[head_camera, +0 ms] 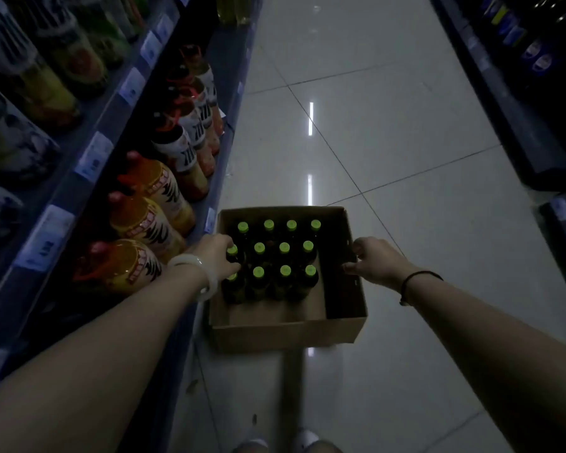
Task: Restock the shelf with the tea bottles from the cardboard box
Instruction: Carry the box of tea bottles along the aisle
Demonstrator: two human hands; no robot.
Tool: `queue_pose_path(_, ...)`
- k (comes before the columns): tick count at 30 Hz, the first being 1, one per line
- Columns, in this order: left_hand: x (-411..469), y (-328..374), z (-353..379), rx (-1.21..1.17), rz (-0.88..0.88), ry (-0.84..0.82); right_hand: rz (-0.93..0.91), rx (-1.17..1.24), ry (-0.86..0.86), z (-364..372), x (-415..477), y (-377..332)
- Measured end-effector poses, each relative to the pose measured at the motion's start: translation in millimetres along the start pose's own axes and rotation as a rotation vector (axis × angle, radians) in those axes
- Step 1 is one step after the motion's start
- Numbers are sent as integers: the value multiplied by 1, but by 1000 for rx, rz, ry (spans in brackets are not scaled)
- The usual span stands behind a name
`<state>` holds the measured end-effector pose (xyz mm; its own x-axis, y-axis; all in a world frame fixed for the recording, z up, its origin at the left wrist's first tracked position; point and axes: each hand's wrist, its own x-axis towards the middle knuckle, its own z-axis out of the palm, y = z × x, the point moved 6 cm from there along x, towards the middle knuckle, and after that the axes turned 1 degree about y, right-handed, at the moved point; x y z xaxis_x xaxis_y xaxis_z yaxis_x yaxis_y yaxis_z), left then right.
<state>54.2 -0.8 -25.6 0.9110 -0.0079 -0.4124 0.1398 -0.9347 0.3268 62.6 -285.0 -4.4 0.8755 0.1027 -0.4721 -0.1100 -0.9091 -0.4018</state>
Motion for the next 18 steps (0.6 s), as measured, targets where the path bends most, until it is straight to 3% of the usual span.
queue_pose_path(8,54,-35,54,-55,-65,99,-5,9,162,43,64,47)
queue_pose_path(18,97,-69,108,-414,-141,390,98,163,336,93,115,107)
